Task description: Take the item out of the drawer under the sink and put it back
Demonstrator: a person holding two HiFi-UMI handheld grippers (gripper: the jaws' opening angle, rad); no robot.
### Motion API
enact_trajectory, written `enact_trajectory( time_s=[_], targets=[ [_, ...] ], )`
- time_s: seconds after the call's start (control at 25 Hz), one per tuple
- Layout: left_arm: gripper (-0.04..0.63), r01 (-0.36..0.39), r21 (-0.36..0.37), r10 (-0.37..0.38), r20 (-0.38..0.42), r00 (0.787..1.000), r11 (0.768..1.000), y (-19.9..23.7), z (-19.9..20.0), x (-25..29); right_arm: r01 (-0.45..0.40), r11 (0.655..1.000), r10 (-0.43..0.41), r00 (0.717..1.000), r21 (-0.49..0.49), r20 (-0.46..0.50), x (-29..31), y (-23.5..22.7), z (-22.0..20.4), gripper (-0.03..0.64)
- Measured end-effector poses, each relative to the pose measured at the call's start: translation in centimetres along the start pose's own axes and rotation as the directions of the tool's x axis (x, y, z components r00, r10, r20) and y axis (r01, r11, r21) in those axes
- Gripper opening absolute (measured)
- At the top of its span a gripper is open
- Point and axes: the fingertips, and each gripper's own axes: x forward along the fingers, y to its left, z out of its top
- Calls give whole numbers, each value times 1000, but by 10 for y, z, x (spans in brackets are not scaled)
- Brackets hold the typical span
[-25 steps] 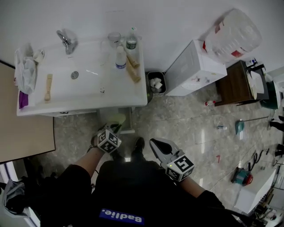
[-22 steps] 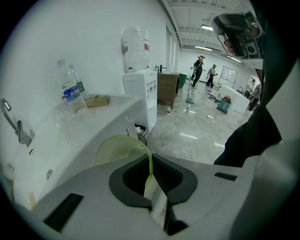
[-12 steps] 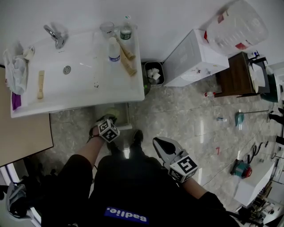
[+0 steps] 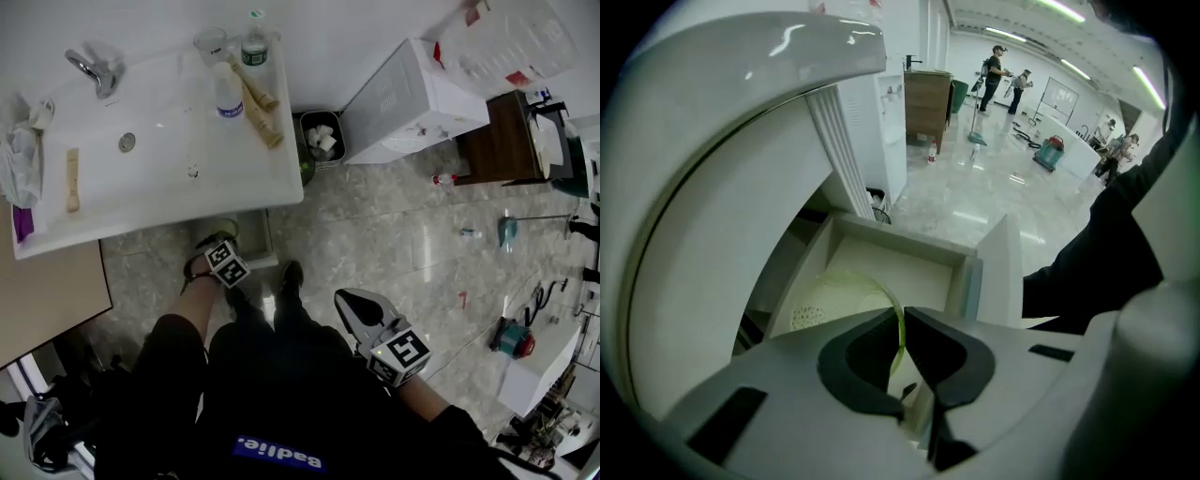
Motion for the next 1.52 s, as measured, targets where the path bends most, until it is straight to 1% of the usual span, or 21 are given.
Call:
enact_trajectory(
  time_s=[0.28,0.44,0.64,0.88,1.28,1.52],
  targets=[
    [21,-17,74,20,-29,999,997,3,-9,20,21,999,-20,1000,36,-21,-1,-10,-14,2],
    [21,-24,109,29,-43,999,994,3,-8,29,28,999,-27,999,37,-24,-2,-14,-15,1],
    [21,-35,117,41,-52,998,993,6,-7,36,40,997,-38,999,60,-24,-2,-18,-15,2],
    [21,-27,146,36,-57,998,989,6,-5,42,41,998,-39,998,42,-49,-5,-22,-23,2],
    [21,3,193,8,-58,998,981,-6,-1,49,27,999,-25,998,40,-61,1,-19,-25,2],
    [32,19,193,-9,-55,998,981,-5,0,43,19,999,-17,999,39,-51,3,-15,-21,2]
  ],
)
